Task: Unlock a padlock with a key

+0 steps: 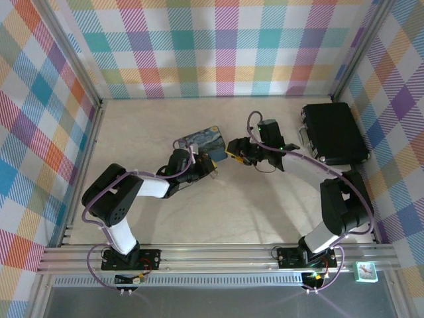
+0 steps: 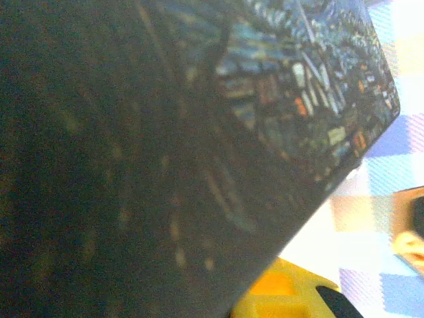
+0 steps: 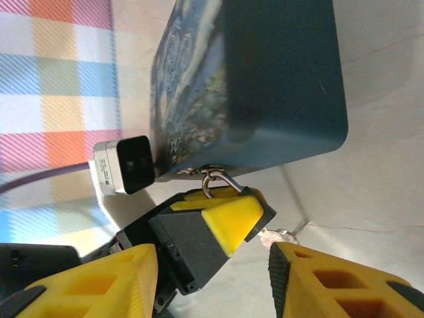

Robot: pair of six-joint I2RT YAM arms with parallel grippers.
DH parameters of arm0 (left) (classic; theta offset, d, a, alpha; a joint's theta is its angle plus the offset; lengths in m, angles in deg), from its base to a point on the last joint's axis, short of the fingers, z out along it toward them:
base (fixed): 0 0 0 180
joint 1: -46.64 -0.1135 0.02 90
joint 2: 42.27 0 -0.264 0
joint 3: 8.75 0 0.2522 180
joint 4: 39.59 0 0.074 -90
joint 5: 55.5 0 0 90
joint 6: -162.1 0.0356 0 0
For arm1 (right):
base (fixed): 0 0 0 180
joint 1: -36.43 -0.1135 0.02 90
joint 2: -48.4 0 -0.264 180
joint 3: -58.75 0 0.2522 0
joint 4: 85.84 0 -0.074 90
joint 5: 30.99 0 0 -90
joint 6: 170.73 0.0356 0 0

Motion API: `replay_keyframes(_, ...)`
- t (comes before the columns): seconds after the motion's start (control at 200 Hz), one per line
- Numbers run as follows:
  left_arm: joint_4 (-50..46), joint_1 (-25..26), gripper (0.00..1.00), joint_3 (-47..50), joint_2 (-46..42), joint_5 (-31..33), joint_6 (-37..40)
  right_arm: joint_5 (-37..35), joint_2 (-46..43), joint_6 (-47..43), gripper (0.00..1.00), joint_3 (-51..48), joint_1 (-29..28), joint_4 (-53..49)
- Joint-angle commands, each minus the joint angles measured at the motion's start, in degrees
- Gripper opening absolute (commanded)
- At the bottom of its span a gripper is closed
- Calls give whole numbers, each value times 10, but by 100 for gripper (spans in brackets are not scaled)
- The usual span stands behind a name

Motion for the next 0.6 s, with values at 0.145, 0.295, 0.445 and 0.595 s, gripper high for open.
replay_keyframes(0.145,-111,31,0,-16,19,13,31,-112,-16,-166,50,8,-2,-202)
replay_keyframes(0.295,-133,33,17,-14,25,30,39,-135,-31,-186,50,-15,-10,-191)
replay_keyframes(0.445,-180,33,36,-31,21,52,65,-176,-61,-211,51,-49,-31,-156)
replay_keyframes(0.595,-200,30,48,-45,18,58,66,-200,-79,-224,51,-59,-47,-139)
